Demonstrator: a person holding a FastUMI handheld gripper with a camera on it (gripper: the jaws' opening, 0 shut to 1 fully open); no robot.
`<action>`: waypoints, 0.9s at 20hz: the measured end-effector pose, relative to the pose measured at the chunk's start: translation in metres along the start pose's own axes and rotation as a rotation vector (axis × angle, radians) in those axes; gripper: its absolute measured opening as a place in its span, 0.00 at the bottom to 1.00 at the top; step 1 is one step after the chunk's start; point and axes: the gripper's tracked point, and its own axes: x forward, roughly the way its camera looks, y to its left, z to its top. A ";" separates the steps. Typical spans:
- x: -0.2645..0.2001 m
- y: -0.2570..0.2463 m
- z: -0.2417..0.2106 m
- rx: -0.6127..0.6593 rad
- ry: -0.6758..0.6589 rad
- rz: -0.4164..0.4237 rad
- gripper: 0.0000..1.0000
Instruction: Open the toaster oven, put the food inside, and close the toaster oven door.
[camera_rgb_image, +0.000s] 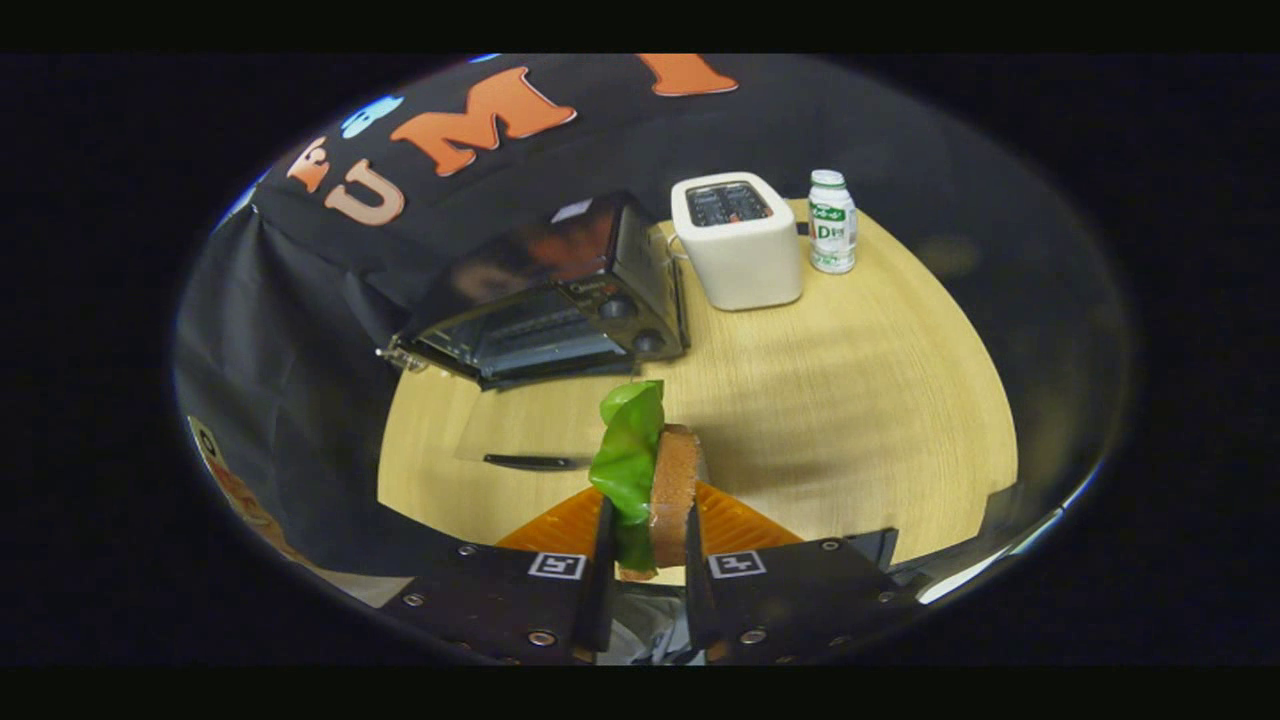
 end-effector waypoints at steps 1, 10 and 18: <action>-0.004 0.006 0.003 0.022 -0.031 0.009 0.30; 0.038 0.103 0.018 0.337 -0.259 0.238 0.30; 0.121 0.140 0.019 0.609 -0.368 0.307 0.30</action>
